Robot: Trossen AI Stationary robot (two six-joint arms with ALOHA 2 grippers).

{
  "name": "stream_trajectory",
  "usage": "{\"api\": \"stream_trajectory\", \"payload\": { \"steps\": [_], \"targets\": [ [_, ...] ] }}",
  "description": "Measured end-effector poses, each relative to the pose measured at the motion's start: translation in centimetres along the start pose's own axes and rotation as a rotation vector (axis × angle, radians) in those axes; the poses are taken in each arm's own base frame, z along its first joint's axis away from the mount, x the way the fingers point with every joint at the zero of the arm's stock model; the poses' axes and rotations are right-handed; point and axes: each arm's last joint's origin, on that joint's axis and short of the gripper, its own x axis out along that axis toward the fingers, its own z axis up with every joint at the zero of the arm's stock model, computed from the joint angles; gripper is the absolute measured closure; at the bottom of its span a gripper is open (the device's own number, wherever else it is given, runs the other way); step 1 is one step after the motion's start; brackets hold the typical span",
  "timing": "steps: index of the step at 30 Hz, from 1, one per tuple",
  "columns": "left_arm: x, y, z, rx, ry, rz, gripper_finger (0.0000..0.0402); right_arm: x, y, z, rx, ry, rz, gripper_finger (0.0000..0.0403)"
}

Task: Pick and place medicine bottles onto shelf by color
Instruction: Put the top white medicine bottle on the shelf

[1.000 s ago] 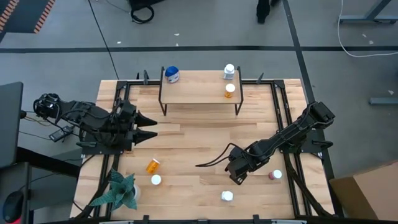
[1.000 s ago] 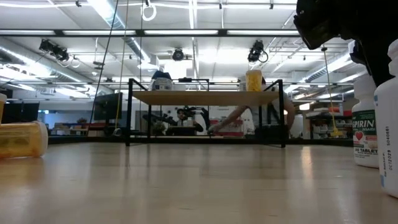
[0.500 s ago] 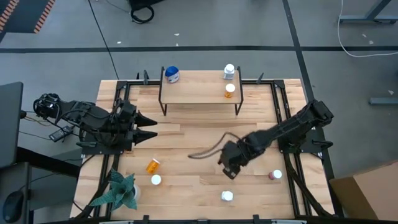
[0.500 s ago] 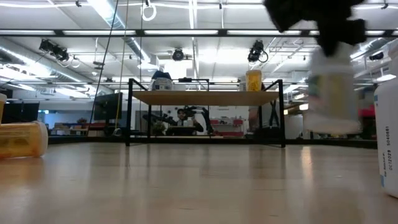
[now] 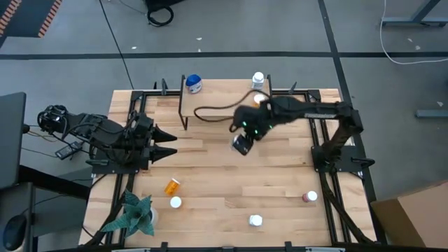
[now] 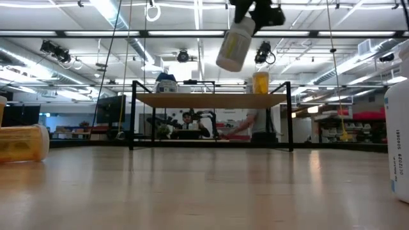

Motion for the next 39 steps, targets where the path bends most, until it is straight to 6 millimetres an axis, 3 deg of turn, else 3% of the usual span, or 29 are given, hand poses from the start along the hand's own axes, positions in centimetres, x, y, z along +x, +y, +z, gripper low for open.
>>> {"api": "stream_trajectory", "payload": {
  "steps": [6, 13, 26, 39],
  "targets": [
    [0.0, 0.0, 0.0, 0.001, 0.002, 0.002, 0.0111, -0.3, -0.6, 4.4, -0.082, 0.032, -0.100, 0.0187],
    [0.0, 0.0, 0.0, -0.001, 0.003, 0.002, 0.0111, 0.1, -2.8, 8.4, -0.036, -0.004, -0.122, 0.0187],
    [0.0, 0.1, -0.1, 0.003, 0.010, 0.008, 0.0111, -0.4, -10.5, 11.6, 0.092, -0.016, -0.255, 0.0187],
    [0.0, 0.1, -0.1, 0.012, 0.013, 0.011, 0.0111, -1.2, -14.0, 13.6, 0.020, -0.118, -0.261, 0.0187]
  ]
}}
